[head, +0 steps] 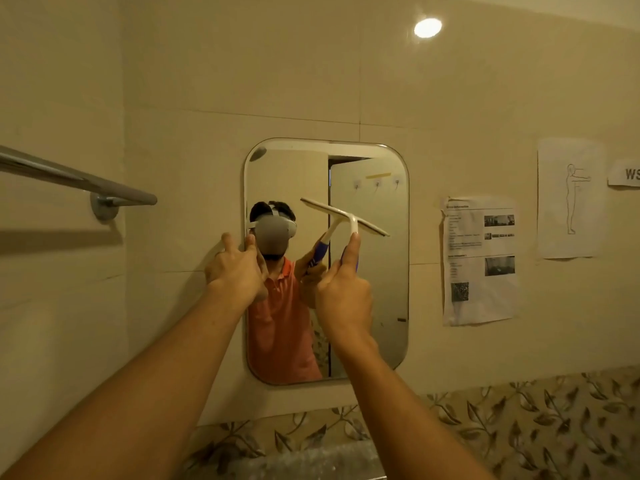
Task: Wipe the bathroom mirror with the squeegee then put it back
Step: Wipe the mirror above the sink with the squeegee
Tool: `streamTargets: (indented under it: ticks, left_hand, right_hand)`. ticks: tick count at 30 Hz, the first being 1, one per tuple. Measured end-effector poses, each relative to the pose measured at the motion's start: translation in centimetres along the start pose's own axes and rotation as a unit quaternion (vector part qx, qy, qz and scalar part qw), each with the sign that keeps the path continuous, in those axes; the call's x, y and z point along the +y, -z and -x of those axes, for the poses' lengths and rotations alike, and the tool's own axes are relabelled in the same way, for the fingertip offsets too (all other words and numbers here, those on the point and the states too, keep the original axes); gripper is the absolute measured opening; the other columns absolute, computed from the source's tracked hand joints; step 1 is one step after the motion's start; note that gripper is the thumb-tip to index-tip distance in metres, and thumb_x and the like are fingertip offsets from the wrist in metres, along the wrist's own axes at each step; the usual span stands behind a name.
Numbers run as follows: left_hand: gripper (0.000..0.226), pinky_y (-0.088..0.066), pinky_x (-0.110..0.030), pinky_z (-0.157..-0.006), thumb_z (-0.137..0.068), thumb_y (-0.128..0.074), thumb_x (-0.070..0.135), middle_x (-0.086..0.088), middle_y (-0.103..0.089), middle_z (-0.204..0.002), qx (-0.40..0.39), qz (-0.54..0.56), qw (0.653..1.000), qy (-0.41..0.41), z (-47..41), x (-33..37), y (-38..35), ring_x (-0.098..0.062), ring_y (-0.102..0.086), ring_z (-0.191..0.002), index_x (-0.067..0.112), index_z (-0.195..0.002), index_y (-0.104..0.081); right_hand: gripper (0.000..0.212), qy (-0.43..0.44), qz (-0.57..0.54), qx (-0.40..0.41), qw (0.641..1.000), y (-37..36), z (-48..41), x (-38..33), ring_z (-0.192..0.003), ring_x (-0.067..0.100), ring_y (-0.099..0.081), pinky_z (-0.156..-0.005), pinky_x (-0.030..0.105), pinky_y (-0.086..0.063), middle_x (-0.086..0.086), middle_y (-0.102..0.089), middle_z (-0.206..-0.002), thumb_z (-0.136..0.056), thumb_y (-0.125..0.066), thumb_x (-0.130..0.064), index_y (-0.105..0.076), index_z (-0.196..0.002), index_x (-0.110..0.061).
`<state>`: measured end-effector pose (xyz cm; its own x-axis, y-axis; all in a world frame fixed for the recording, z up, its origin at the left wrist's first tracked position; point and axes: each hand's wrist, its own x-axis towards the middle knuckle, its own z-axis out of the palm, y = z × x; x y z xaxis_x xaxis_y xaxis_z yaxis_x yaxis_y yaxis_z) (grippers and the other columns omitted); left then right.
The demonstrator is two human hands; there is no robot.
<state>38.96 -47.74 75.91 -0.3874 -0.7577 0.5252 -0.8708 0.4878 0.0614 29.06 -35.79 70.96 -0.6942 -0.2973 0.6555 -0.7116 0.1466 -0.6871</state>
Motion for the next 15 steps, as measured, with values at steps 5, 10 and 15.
streamTargets:
  ticks: [5,10,15]
  left_hand:
    - [0.098,-0.049,-0.032,-0.068,-0.082,-0.074,0.032,-0.017,-0.018,-0.141,-0.001,0.009,1.000,0.005,-0.1,0.1,0.1,-0.028,-0.055,-0.107,0.028,-0.159,-0.013]
    - [0.102,-0.051,-0.033,-0.073,-0.079,-0.076,0.033,-0.016,-0.016,-0.142,-0.006,0.008,1.000,0.002,-0.1,-0.1,0.0,-0.028,-0.053,-0.111,0.028,-0.159,-0.013]
    - [0.100,-0.054,-0.033,-0.078,-0.080,-0.075,0.035,-0.017,-0.017,-0.142,-0.006,0.005,1.000,0.002,-0.2,-0.1,-0.1,-0.029,-0.053,-0.110,0.028,-0.159,-0.014]
  right_hand:
    - [0.061,0.038,-0.047,0.011,0.998,2.7,-1.8,-0.4,-0.056,0.015,-0.056,-0.049,0.032,-0.046,0.001,-0.056,-0.068,-0.109,-0.031,-0.036,0.003,-0.159,-0.040]
    - [0.057,0.026,-0.044,0.082,0.995,6.5,-8.4,-2.4,-0.057,0.014,-0.054,-0.060,0.041,-0.059,0.000,-0.053,-0.070,-0.110,-0.027,-0.038,0.000,-0.160,-0.040]
    - [0.061,-0.002,-0.013,0.076,0.997,7.5,-12.0,-2.8,-0.065,0.018,-0.059,-0.066,0.047,-0.062,0.006,-0.055,-0.077,-0.110,-0.028,-0.034,0.007,-0.159,-0.041]
